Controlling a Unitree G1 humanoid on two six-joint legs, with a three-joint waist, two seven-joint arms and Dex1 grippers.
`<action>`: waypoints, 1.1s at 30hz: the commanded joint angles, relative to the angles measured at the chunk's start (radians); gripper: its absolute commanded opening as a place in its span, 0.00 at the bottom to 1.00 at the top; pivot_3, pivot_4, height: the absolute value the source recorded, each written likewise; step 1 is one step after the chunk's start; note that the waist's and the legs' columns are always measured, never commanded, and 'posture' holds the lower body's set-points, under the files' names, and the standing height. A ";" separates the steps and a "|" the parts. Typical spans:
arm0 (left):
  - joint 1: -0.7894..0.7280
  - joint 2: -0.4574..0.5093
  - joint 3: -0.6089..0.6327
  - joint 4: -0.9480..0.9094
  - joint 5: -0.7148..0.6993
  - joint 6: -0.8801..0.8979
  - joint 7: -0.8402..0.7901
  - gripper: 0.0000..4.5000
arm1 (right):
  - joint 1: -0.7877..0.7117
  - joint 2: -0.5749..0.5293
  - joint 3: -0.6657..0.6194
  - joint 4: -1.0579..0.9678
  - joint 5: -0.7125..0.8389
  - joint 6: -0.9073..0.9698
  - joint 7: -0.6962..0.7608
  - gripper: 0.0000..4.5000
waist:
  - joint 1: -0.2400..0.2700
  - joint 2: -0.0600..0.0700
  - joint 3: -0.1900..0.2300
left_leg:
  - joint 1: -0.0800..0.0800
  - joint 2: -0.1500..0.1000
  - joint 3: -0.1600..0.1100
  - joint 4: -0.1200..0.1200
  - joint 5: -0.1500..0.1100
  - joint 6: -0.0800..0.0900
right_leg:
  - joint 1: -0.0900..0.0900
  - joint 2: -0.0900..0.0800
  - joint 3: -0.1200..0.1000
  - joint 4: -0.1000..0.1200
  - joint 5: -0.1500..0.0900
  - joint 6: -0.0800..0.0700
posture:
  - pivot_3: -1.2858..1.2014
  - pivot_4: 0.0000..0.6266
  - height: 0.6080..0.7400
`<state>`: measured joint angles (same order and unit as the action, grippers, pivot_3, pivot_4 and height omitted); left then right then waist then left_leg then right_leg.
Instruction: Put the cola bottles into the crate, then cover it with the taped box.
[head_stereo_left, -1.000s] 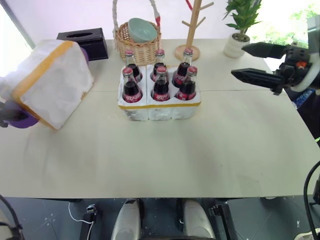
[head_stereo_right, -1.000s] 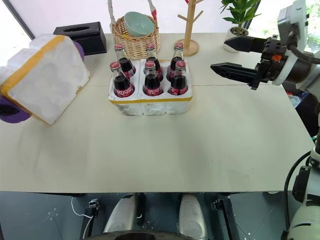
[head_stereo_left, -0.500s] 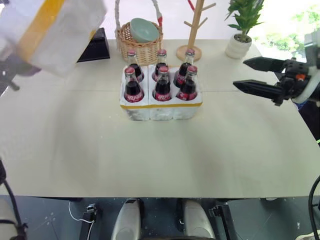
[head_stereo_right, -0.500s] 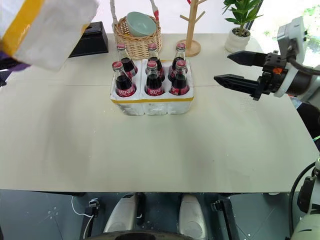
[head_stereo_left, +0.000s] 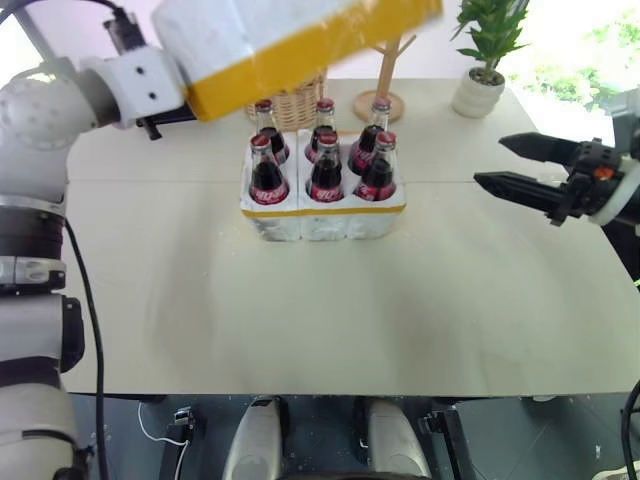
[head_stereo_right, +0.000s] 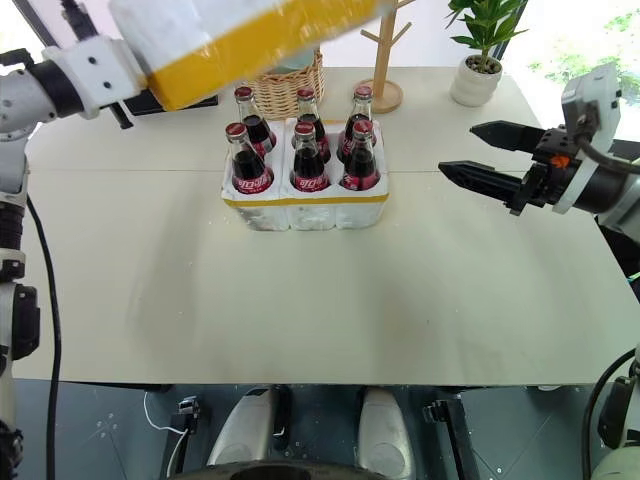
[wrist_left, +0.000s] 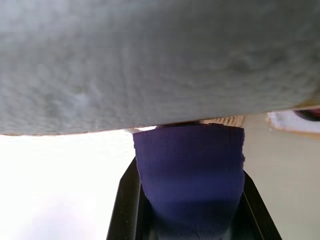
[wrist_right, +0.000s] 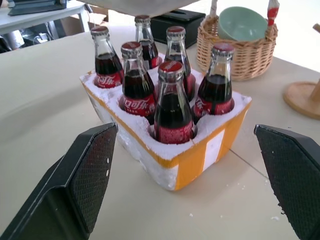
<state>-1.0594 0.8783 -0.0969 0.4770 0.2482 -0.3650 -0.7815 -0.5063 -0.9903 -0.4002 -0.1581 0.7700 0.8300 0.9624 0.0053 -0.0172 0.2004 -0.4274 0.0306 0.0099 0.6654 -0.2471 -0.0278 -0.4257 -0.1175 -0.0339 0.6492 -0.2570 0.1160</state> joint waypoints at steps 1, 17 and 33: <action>0.038 0.031 -0.012 -0.128 0.092 -0.015 0.054 0.07 | 0.022 -0.019 -0.062 -0.039 0.016 -0.016 -0.004 1.00 | 0.001 0.000 0.000 | 0.000 0.000 0.000 0.000 0.000 0.000 | 0.000 0.000 0.000 0.000 0.000 0.000 | 0.52 0.24 0.97; 0.170 0.055 -0.106 -0.344 0.490 -0.027 0.282 0.07 | 0.033 -0.007 -0.083 -0.038 0.038 -0.027 -0.031 1.00 | 0.006 0.000 0.000 | 0.000 0.000 0.000 0.000 0.000 0.000 | 0.000 0.000 0.001 0.000 0.000 0.000 | 0.52 0.24 0.97; 0.262 0.084 -0.152 -0.259 0.670 -0.081 0.546 0.07 | 0.028 0.021 -0.059 -0.036 0.050 -0.041 -0.055 1.00 | 0.005 0.001 -0.001 | 0.001 0.000 0.001 0.000 0.000 0.000 | 0.000 0.001 0.001 0.000 0.000 0.000 | 0.52 0.24 0.97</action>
<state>-0.7691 0.9348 -0.2470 0.1961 0.8758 -0.4227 -0.2815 -0.4548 -0.9661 -0.4443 -0.1735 0.8020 0.8022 0.9090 0.0106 -0.0164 0.1995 -0.4259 0.0307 0.0106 0.6654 -0.2472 -0.0275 -0.4253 -0.1170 -0.0324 0.6495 -0.2570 0.1160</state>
